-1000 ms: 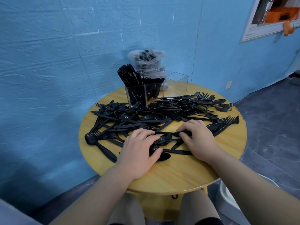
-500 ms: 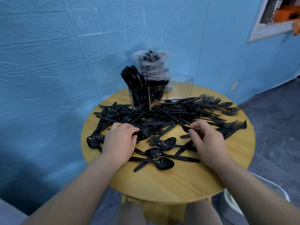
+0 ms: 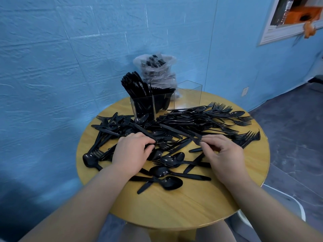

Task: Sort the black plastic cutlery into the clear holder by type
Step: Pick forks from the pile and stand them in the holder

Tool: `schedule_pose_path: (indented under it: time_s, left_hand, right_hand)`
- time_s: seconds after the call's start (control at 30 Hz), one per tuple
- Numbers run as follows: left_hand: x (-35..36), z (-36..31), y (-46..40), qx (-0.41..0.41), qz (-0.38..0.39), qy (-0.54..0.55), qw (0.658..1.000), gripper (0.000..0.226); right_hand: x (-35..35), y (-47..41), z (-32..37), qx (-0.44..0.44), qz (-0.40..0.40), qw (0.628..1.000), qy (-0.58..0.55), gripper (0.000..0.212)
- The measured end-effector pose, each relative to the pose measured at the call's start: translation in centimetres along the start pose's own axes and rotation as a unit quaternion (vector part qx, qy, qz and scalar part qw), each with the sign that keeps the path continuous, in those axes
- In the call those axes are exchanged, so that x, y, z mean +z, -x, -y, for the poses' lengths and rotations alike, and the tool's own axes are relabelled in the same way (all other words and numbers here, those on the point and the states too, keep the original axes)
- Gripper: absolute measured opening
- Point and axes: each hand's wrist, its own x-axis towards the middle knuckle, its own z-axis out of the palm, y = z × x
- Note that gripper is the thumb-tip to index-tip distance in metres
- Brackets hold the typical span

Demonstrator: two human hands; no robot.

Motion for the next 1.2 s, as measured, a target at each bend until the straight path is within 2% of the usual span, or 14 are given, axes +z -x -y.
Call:
schedule_pose_path:
  time_s: [0.23, 0.4, 0.53, 0.6, 0.73, 0.8, 0.87, 0.97, 1.1, 1.2]
  left_hand:
    - [-0.9, 0.2, -0.1, -0.012, -0.031, 0.049, 0.998, 0.023]
    - [-2.5, 0.4, 0.1, -0.017, -0.079, 0.057, 0.995, 0.024]
    - [-3.9, 0.6, 0.3, -0.008, -0.128, 0.092, 0.987, 0.021]
    - [-4.4, 0.7, 0.2, 0.010, -0.158, 0.098, 0.982, 0.021]
    - [-5.2, 0.5, -0.2, 0.075, -0.200, 0.119, 0.970, 0.019]
    - [-5.3, 0.3, -0.3, 0.106, -0.212, 0.115, 0.965, 0.020]
    - [-5.2, 0.1, -0.2, 0.127, -0.215, 0.108, 0.962, 0.020]
    - [-4.9, 0.1, 0.0, 0.147, -0.213, 0.090, 0.962, 0.020]
    - [-4.6, 0.2, 0.3, 0.157, -0.187, 0.087, 0.966, 0.022]
    - [-4.8, 0.3, 0.5, 0.137, -0.168, 0.089, 0.972, 0.022]
  right_hand:
    - [0.0, -0.3, -0.4, 0.050, -0.041, 0.998, -0.025, 0.023]
    - [-0.2, -0.6, 0.1, 0.101, -0.083, 0.987, -0.097, 0.021]
    - [-1.0, -2.2, 1.4, 0.156, -0.099, 0.977, -0.104, 0.008]
    - [-1.4, -3.3, 2.5, 0.151, -0.073, 0.982, -0.083, 0.011]
    - [-1.1, -5.2, 5.1, 0.106, 0.048, 0.993, -0.009, 0.014]
    - [-0.8, -5.8, 6.1, 0.118, 0.088, 0.989, -0.021, 0.017]
    - [-0.6, -6.3, 6.9, 0.185, 0.096, 0.971, -0.114, 0.019]
    - [-0.5, -6.4, 7.9, 0.262, 0.092, 0.923, -0.265, 0.014]
    - [0.1, -6.1, 7.8, 0.216, 0.118, 0.951, -0.190, 0.015]
    - [-0.1, -6.2, 7.6, 0.206, 0.080, 0.962, -0.159, 0.013]
